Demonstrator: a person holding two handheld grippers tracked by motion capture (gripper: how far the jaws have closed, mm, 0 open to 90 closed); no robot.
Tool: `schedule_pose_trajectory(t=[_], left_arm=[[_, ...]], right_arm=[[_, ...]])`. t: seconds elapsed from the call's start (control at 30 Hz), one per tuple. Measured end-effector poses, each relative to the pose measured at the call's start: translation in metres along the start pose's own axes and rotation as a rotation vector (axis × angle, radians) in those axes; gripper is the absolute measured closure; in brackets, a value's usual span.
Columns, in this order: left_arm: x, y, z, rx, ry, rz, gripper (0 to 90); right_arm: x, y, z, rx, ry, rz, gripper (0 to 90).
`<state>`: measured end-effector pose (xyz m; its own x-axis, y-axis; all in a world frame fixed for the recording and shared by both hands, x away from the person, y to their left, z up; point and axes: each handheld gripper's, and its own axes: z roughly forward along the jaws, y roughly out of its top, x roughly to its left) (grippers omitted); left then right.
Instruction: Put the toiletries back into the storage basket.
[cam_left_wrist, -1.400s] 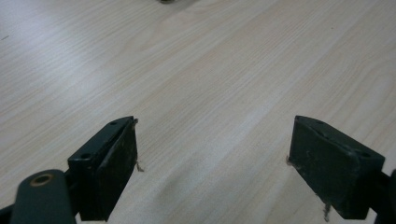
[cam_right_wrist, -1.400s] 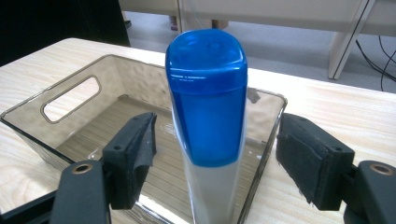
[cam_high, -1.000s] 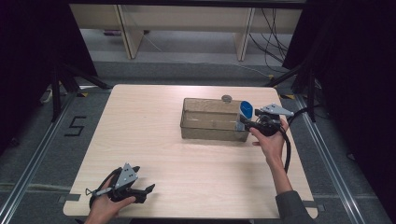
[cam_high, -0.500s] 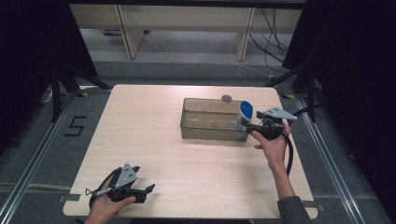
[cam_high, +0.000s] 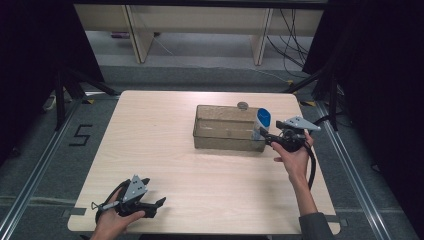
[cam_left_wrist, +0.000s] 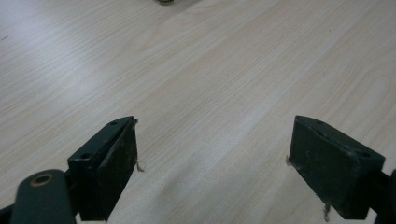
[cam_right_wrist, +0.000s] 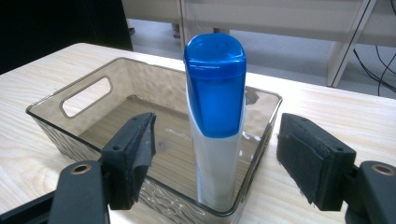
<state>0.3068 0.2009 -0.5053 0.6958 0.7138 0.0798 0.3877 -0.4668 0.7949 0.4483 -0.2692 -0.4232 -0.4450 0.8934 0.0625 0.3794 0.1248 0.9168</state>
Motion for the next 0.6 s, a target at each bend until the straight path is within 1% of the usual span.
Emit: schedule_pose_trajectory(t=[0.03,0.07,0.1,0.13,0.17,0.23,0.27,0.37,0.4,0.43,0.47,0.57,0.6], left_arm=[[0.0,0.0001,0.0,0.0,-0.001,0.0,15.1],[0.0,0.0001,0.0001,0.0,-0.001,0.001,15.1],[0.0,0.0001,0.0001,0.0,0.0,0.001,15.1],[0.0,0.0001,0.0001,0.0,0.0,0.002,15.1],[0.0,0.0001,0.0001,0.0,0.0,0.002,15.1],[-0.0002,0.0001,0.0,-0.001,0.0,0.001,15.1],[0.0006,0.0002,0.0,0.0,-0.009,0.0,15.1],[-0.0001,0.0003,-0.0005,-0.005,-0.017,-0.006,15.1],[-0.0003,0.0002,-0.0002,-0.011,-0.012,-0.008,15.1],[-0.0002,0.0002,-0.0003,-0.011,-0.013,-0.007,15.1],[-0.0002,0.0003,-0.0003,-0.011,-0.013,-0.007,15.1],[-0.0002,0.0004,-0.0004,-0.011,-0.013,-0.005,15.1],[-0.0002,0.0004,-0.0004,-0.011,-0.013,-0.006,15.1]], right_arm=[[0.0,-0.0003,0.0,-0.004,0.01,0.007,29.1],[0.0005,-0.0013,-0.0004,-0.009,0.004,0.005,29.1],[0.0012,-0.0015,-0.0016,0.004,0.0,0.01,29.1],[0.0021,-0.0023,-0.0011,-0.001,0.003,0.019,29.0],[0.0008,-0.0027,-0.0007,-0.005,0.001,-0.003,28.8],[0.0012,-0.003,-0.0012,0.003,0.005,-0.005,28.8],[0.0017,-0.0038,-0.0014,0.003,-0.002,-0.013,28.5],[0.0019,-0.0041,-0.0015,-0.004,0.01,-0.014,28.2],[0.0048,-0.0038,-0.0035,0.006,0.01,0.022,27.8],[0.0048,-0.0038,-0.0035,0.006,0.01,0.022,27.8],[0.0031,-0.0038,-0.0036,-0.006,0.009,-0.009,27.3],[0.0033,-0.0035,-0.0053,0.0,0.009,-0.008,27.1],[0.0034,-0.0041,-0.0057,-0.003,0.01,-0.016,27.0]])
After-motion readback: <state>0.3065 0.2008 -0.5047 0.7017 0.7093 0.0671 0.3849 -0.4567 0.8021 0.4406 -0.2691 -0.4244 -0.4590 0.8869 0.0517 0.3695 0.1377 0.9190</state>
